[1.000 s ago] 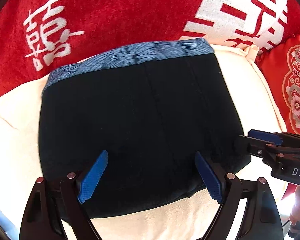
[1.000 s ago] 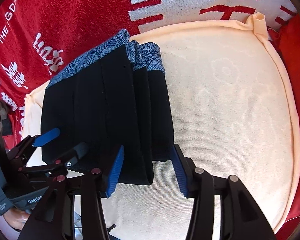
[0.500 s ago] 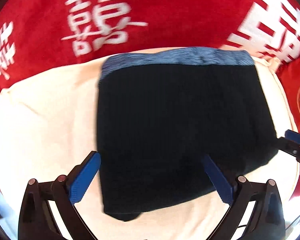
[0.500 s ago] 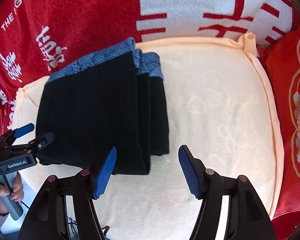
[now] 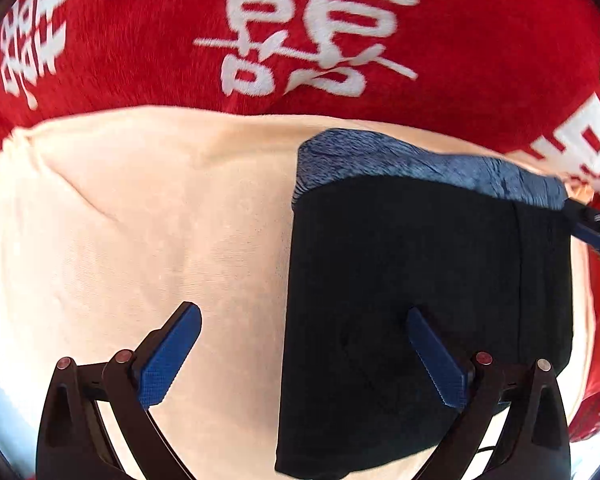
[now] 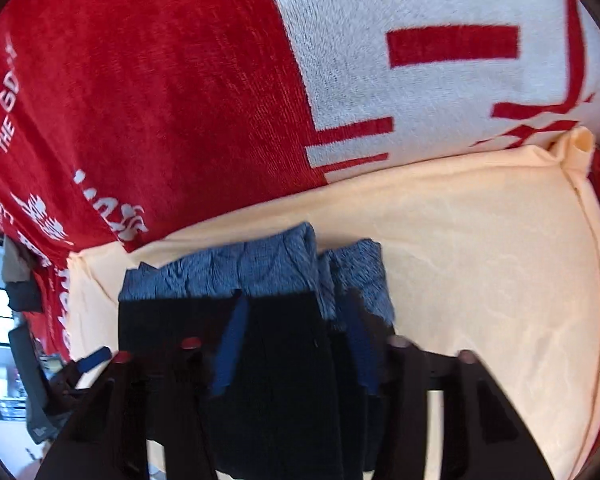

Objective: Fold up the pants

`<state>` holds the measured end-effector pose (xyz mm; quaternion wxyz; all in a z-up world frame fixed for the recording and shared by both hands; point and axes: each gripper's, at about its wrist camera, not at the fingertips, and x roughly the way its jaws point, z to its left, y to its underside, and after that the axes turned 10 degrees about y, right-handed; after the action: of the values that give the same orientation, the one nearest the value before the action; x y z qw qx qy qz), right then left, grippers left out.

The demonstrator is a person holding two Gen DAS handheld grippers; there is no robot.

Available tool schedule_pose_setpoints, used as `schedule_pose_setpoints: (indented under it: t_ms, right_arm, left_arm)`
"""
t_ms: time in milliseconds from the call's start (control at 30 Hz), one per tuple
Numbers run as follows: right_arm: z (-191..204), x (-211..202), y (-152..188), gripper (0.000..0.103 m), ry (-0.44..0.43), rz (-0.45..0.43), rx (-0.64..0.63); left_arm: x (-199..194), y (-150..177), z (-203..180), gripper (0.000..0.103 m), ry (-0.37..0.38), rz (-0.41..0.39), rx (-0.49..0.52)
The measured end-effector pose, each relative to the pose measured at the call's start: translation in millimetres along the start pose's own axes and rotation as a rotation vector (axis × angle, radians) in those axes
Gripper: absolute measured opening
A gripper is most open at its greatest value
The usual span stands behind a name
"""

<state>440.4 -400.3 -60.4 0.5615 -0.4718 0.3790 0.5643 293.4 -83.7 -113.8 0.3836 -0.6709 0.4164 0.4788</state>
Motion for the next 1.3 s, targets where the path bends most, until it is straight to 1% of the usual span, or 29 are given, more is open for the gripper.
schedule_pose_setpoints:
  t_ms: [67,133,167,233,267,300,367,500,533,567,600,667,733,800,867,967,1000,1100,1133,1200,1300]
  right_arm:
    - [3,2,-5,0.014,0.022,0.010,-0.021]
    - [5,1,-5,0.010,0.037,0.003,-0.057]
    - [5,3,-4,0.006,0.082,0.006,-0.083]
    - [2,11,-2,0.006,0.142,0.026,-0.107]
    - [-3,15,-1,0.005,0.197,0.045,-0.105]
    - [-7,16,0,0.005,0.203,0.050,-0.097]
    - [-17,11,7,0.005,0.168,0.055,-0.055]
    - [-16,-10,27,0.007,0.127,0.048,-0.042]
    - [-12,-15,31,0.008,0.115,0.037,-0.050]
    - [-7,-19,35,0.015,0.107,0.025,-0.061]
    - [-1,-25,39,0.030,0.103,0.019,-0.070]
    - [9,-24,45,0.045,0.108,0.022,-0.104]
    - [16,-18,53,0.045,0.167,0.043,-0.151]
    - [14,-5,62,0.044,0.204,0.090,-0.165]
    - [5,-2,71,0.044,0.193,0.099,-0.134]
    - [0,-10,81,0.044,0.175,0.083,-0.119]
    - [-1,-12,83,0.044,0.173,0.083,-0.112]
    - [-4,-19,91,0.045,0.166,0.090,-0.089]
    - [-5,-21,94,0.046,0.165,0.095,-0.084]
    - [-9,-25,95,0.049,0.158,0.104,-0.071]
    - [-12,-26,99,0.054,0.152,0.111,-0.050]
  left_arm:
    - [3,-6,-4,0.103,0.012,-0.008,-0.007]
    - [0,-8,0,0.103,0.011,-0.028,0.001]
    - [0,-8,4,0.103,0.021,-0.028,-0.003]
    - [3,-9,9,0.103,0.042,-0.018,-0.023]
    - [3,-9,12,0.103,0.045,-0.014,-0.035]
    - [1,-9,13,0.103,0.046,-0.017,-0.039]
    - [-6,-10,14,0.103,0.035,-0.038,-0.031]
    - [-18,-20,23,0.103,0.032,-0.081,-0.032]
    - [-19,-24,25,0.103,0.031,-0.089,-0.035]
    - [-19,-28,27,0.103,0.022,-0.092,-0.041]
    - [-17,-32,29,0.103,0.013,-0.091,-0.049]
    - [-9,-35,30,0.103,0.012,-0.073,-0.053]
    - [2,-32,25,0.103,0.002,-0.044,-0.035]
    - [4,-26,18,0.103,-0.032,-0.058,0.000]
    - [2,-24,16,0.103,-0.029,-0.064,0.006]
    - [0,-21,23,0.103,-0.008,-0.051,-0.019]
    - [2,-20,19,0.103,-0.007,-0.051,-0.018]
    - [-1,-13,18,0.103,-0.020,-0.049,0.008]
    - [2,-10,11,0.103,-0.024,-0.048,0.016]
    - [1,-10,-4,0.103,-0.020,-0.040,0.025]
    - [1,-5,-10,0.103,-0.008,-0.024,0.032]
